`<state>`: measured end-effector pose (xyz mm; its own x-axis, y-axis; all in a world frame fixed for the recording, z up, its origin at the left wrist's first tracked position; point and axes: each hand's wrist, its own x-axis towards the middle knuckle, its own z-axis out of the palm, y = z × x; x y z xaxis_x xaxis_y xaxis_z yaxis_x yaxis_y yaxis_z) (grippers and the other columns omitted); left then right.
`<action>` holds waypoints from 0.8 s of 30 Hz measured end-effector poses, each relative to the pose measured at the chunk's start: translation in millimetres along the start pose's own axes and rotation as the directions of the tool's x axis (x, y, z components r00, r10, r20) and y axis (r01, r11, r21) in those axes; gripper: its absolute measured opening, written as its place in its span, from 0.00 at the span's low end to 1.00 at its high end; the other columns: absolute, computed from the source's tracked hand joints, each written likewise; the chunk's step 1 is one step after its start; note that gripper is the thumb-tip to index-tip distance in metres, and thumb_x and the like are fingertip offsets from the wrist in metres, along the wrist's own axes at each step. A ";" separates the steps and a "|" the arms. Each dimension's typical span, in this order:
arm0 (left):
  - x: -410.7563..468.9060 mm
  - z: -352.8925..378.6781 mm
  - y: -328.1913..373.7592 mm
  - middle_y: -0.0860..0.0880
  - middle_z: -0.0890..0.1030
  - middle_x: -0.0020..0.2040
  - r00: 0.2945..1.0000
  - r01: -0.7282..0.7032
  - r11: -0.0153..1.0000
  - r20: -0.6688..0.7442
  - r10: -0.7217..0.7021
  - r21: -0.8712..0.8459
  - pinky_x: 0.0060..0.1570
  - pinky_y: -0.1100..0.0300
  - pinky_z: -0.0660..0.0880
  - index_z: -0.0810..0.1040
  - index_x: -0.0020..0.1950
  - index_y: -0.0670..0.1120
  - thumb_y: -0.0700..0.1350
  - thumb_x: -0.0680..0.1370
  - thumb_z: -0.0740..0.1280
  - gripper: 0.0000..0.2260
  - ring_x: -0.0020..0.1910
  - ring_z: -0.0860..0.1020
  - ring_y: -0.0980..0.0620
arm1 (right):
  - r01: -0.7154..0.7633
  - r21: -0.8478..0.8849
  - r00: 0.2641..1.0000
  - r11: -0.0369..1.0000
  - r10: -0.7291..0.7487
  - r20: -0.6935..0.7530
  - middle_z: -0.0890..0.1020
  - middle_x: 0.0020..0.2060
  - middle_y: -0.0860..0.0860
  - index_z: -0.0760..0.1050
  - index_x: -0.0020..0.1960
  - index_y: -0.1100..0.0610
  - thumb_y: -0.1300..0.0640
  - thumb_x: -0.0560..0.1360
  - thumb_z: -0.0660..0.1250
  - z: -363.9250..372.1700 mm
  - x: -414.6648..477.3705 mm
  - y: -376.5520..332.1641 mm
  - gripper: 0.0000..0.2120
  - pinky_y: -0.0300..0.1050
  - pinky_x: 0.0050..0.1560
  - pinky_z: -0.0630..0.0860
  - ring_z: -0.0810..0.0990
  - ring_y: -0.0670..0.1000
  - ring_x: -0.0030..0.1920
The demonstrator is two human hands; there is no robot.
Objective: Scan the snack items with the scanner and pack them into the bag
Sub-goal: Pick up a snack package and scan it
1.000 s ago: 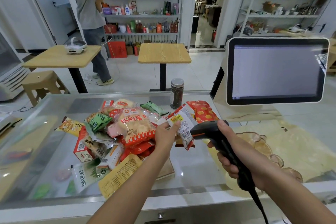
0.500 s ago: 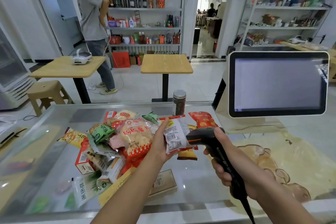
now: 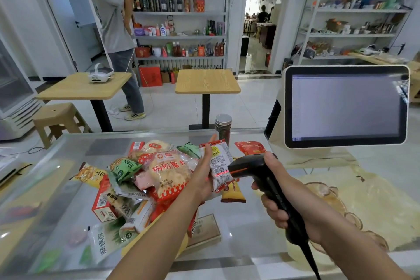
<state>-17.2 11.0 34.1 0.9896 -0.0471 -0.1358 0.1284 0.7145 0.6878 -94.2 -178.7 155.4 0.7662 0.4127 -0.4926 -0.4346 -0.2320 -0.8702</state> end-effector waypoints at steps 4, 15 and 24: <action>-0.6 0.7 1.1 0.45 0.67 0.73 0.999 -0.033 0.998 -0.023 0.034 0.046 0.50 0.42 0.78 0.67 0.70 0.62 0.59 0.73 0.59 0.24 0.66 0.72 0.41 | -0.006 -0.016 1.000 1.000 0.005 -0.022 0.67 0.24 0.51 0.73 0.48 0.61 0.27 0.63 0.57 0.6 1.1 -1.1 0.37 0.38 0.22 0.62 0.63 0.47 0.21; 1.9 -3.5 -1.0 0.46 0.70 0.70 0.999 -0.018 0.996 -0.046 0.022 0.084 0.60 0.36 0.70 0.68 0.69 0.60 0.60 0.71 0.60 0.25 0.66 0.72 0.39 | 0.007 -0.036 0.999 0.999 -0.009 -0.052 0.67 0.23 0.51 0.71 0.48 0.60 0.26 0.64 0.55 -0.2 2.8 -3.5 0.36 0.37 0.21 0.63 0.63 0.47 0.20; 10.4 -10.4 1.0 0.45 0.79 0.59 0.999 -0.044 0.994 -0.005 0.044 0.098 0.62 0.34 0.68 0.74 0.58 0.57 0.56 0.71 0.62 0.16 0.61 0.76 0.40 | 0.024 -0.013 0.999 1.000 -0.024 -0.040 0.67 0.24 0.51 0.74 0.52 0.61 0.27 0.65 0.56 -3.9 -0.3 -4.2 0.38 0.37 0.21 0.62 0.62 0.47 0.20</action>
<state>-7.4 18.5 26.0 0.9940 -0.0121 -0.1088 0.0910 0.6438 0.7598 -90.8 -181.2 159.2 0.7948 0.3828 -0.4710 -0.4101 -0.2333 -0.8817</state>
